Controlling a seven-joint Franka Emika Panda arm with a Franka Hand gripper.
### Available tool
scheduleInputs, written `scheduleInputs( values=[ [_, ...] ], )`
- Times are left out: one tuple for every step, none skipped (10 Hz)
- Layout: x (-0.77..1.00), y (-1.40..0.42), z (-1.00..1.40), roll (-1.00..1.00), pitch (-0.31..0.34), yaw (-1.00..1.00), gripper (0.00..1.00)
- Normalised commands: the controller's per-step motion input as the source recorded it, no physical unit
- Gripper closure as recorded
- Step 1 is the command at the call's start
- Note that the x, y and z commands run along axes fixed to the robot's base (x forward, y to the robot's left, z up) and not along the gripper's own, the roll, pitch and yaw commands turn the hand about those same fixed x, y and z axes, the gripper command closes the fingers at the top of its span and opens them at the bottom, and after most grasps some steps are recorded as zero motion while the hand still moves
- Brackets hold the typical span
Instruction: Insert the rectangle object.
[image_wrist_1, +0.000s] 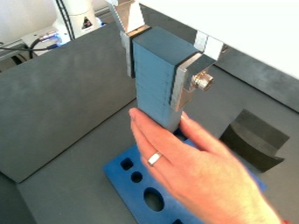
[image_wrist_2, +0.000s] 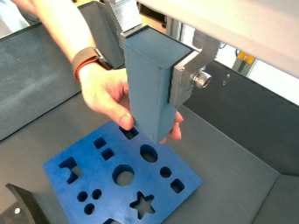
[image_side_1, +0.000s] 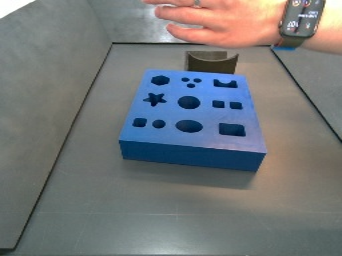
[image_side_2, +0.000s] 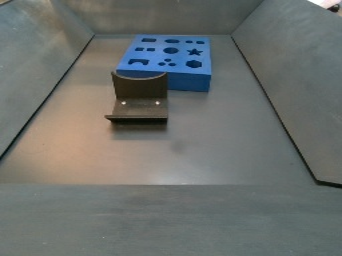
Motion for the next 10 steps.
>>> scheduleInputs(
  values=[
    [-0.1, -1.0, -0.33, -0.14, 0.063, 0.23, 1.0],
    [-0.04, -1.0, -0.3, -0.07, 0.014, 0.16, 1.0],
    [-0.03, -0.95, -0.24, -0.05, 0.013, 0.11, 1.0],
    [0.0, -0.69, -0.13, -0.03, 0.018, 0.07, 1.0],
    [0.03, -0.51, -0.07, -0.01, 0.028, 0.05, 1.0],
    [0.05, -0.34, -0.04, 0.02, 0.04, 0.04, 1.0],
    [0.13, 1.0, 0.39, 0.26, 0.234, -0.4, 1.0],
    [0.11, 1.0, 0.4, 0.22, 0.238, -0.39, 1.0],
    [0.08, 0.89, 0.39, 0.09, 0.17, -0.25, 1.0],
    [0.07, 0.69, 0.29, 0.06, 0.131, -0.18, 1.0]
  ],
)
